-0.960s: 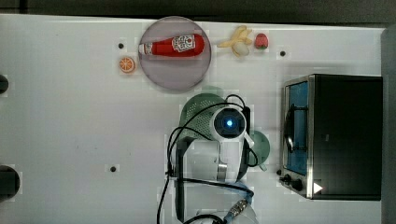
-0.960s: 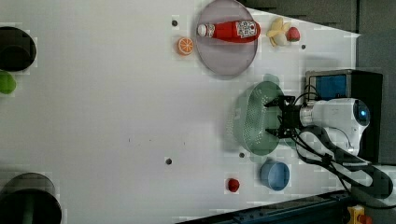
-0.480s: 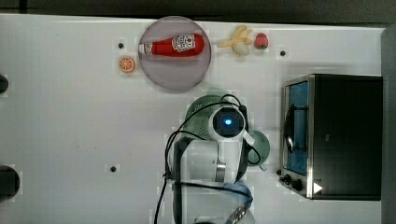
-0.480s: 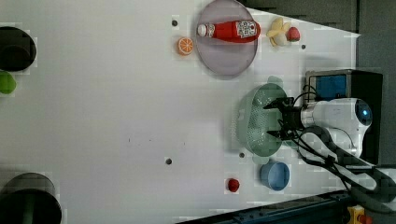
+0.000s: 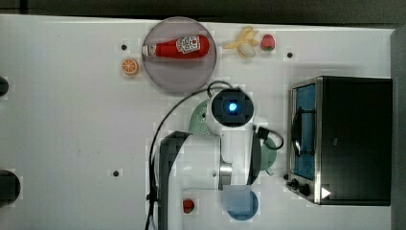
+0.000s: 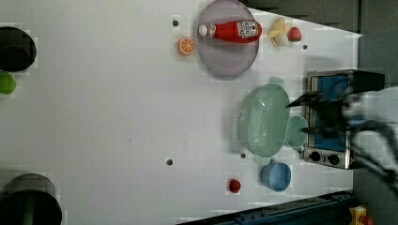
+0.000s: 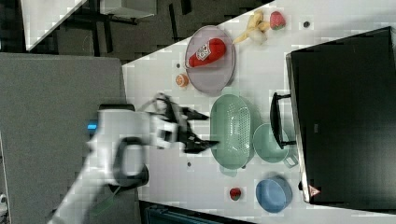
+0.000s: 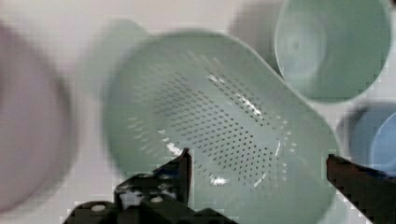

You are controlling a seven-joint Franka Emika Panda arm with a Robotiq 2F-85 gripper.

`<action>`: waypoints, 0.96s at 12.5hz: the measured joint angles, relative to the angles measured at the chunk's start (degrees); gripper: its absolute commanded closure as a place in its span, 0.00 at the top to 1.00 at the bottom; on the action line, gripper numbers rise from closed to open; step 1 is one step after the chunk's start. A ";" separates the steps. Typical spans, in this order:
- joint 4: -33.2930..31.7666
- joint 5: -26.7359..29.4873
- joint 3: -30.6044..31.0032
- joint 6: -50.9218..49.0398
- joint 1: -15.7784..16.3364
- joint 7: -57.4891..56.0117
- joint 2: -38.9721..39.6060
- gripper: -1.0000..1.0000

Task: Drag strainer left to right.

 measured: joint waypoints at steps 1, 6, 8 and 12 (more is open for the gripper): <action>3.02 0.09 0.46 -3.69 -0.36 -2.83 -3.70 1.00; 20.87 0.45 0.44 -25.33 0.39 -9.93 -13.28 1.00; 25.01 1.75 -0.11 -32.82 0.77 -10.68 -13.93 1.00; 25.12 1.34 0.58 -34.23 -0.55 -11.67 -13.37 1.00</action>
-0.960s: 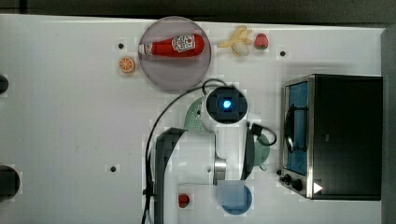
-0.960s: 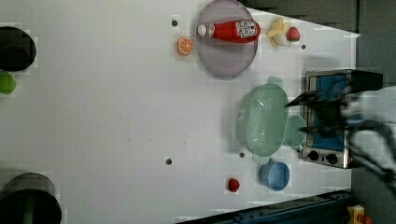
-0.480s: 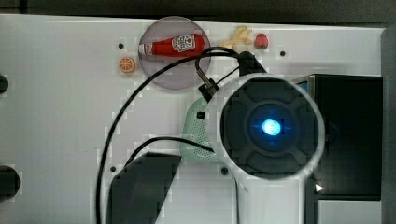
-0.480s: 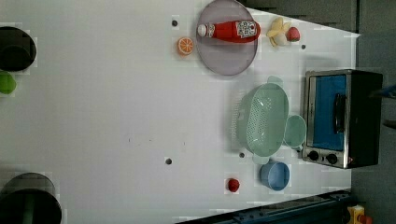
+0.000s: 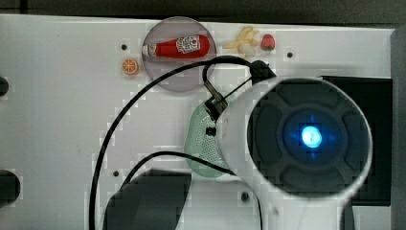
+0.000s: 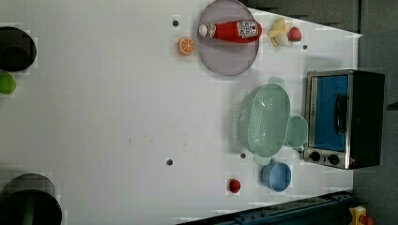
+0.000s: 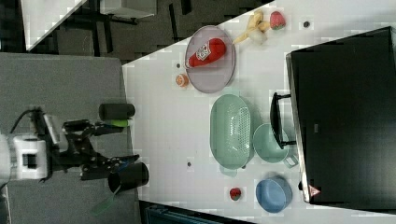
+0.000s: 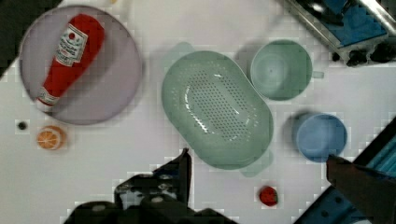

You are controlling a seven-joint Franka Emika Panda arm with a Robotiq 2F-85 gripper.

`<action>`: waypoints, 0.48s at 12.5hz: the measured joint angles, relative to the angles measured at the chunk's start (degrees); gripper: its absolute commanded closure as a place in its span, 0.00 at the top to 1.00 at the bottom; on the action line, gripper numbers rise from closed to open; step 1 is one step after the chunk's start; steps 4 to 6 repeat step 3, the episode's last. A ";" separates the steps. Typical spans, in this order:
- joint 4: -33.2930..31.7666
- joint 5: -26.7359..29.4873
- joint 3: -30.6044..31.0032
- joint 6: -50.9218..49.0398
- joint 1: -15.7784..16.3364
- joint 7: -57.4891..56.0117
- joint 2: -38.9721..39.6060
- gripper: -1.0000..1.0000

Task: Drag strainer left to right.

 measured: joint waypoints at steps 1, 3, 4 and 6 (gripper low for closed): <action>-0.17 -0.35 0.07 -0.71 -0.17 0.00 1.15 1.00; -1.45 -1.50 -1.01 0.33 0.92 -0.01 2.70 1.00; -1.45 -1.50 -1.01 0.33 0.92 -0.01 2.70 1.00; -1.45 -1.50 -1.01 0.33 0.92 -0.01 2.70 1.00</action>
